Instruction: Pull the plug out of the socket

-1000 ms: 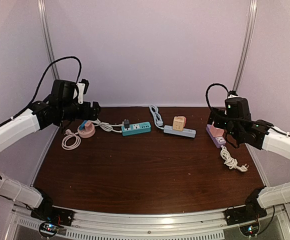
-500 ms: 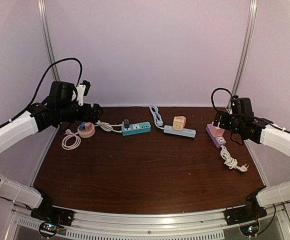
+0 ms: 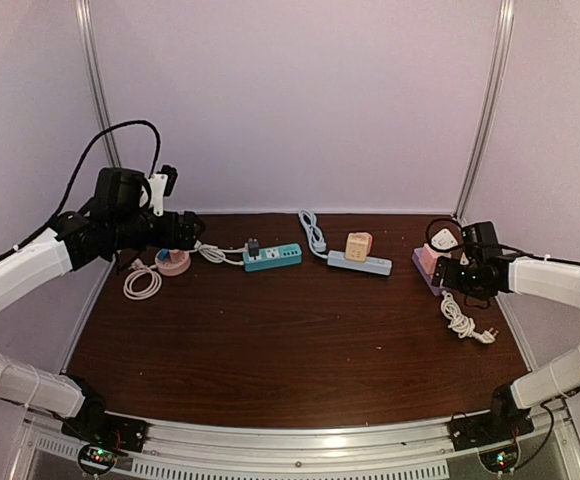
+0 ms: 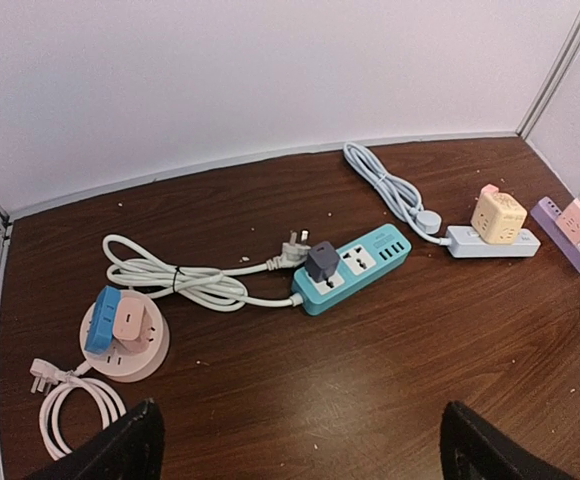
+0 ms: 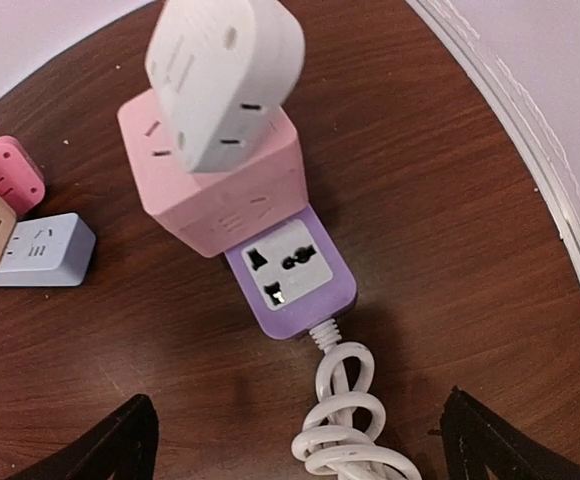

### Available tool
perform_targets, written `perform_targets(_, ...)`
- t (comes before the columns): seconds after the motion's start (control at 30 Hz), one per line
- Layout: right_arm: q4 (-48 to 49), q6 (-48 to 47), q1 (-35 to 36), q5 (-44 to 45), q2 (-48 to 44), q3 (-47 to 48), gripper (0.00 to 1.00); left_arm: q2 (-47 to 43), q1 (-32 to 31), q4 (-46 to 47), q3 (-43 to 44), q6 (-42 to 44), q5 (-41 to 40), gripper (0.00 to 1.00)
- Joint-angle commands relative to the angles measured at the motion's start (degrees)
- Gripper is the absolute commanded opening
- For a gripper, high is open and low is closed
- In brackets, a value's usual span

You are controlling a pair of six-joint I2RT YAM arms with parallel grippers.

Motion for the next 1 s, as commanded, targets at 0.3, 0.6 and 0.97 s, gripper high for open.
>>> perform_targets(0.3, -1.02, 3.9, -2.6, -3.13, 2.83, -5.45, 0.93, 2.26, 0.27, 2.64, 1.42, -0.72, 1.08, 0.97)
perform_targets(0.6, -0.53, 3.6, -1.26, -6.79, 5.56, -6.79, 0.65, 2.35, 0.27, 2.49, 1.65, -0.27, 1.07, 0.98)
perform_targets(0.97, -3.96, 6.24, 11.55, -5.38, 3.42, -6.01, 0.29, 2.67, 0.27, 1.69, 1.57, -0.44, 0.44, 0.98)
